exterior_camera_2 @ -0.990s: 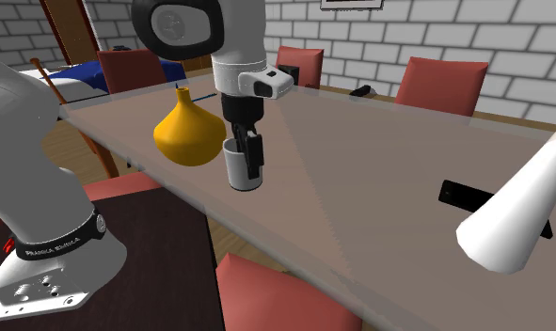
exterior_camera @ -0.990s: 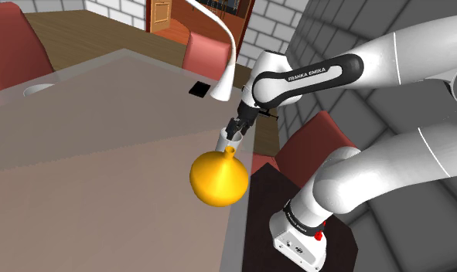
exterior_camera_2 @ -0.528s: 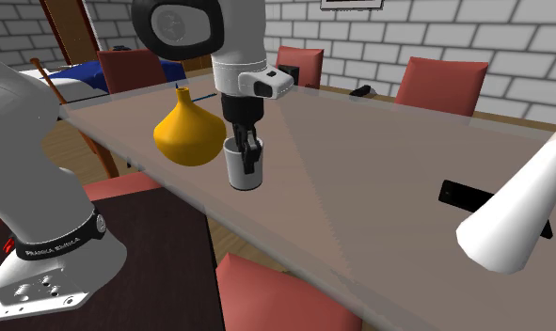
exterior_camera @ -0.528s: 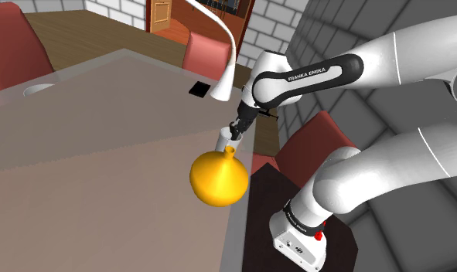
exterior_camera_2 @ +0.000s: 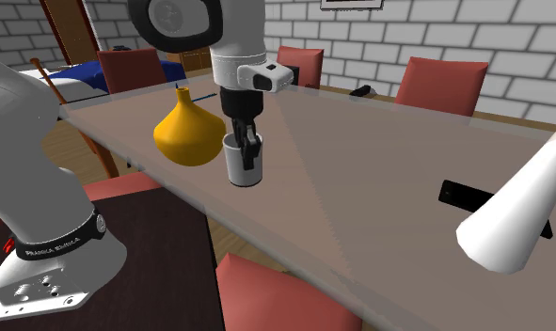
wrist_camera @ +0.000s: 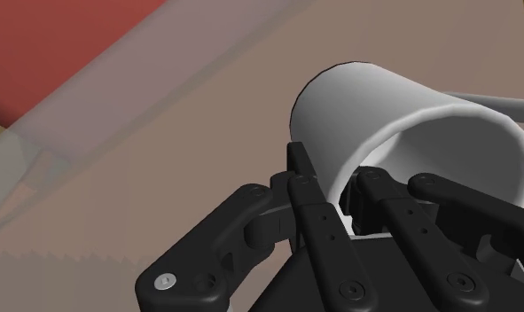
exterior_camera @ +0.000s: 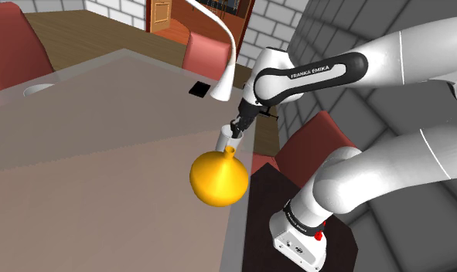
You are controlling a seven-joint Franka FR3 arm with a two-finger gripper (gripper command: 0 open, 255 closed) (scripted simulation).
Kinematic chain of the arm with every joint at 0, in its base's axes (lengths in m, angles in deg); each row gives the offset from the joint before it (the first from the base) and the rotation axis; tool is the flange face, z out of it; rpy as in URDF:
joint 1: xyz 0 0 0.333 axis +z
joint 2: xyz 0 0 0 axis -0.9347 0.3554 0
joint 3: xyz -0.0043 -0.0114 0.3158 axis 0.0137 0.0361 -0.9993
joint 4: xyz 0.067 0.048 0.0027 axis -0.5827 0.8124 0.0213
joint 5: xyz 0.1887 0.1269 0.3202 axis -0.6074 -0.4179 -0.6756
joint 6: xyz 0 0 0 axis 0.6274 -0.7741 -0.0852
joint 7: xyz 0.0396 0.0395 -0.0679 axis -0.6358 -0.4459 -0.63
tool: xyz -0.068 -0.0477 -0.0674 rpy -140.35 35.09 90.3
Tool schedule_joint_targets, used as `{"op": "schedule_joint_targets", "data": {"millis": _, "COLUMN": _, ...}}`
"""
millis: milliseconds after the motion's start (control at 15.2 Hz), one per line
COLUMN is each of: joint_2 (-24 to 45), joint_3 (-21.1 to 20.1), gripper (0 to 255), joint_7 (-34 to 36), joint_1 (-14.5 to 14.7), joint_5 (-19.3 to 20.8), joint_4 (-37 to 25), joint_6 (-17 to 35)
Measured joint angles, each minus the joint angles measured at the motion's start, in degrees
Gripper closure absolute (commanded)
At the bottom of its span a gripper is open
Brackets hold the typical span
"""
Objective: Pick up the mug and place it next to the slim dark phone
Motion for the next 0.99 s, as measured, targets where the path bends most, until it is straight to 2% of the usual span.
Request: {"op": "schedule_joint_targets", "data": {"millis": 990, "joint_2": -6.45, "joint_3": -0.62, "gripper": 255, "joint_7": 1.05, "joint_1": -0.32, "joint_5": 0.46, "joint_4": -7.78, "joint_6": -14.18}}
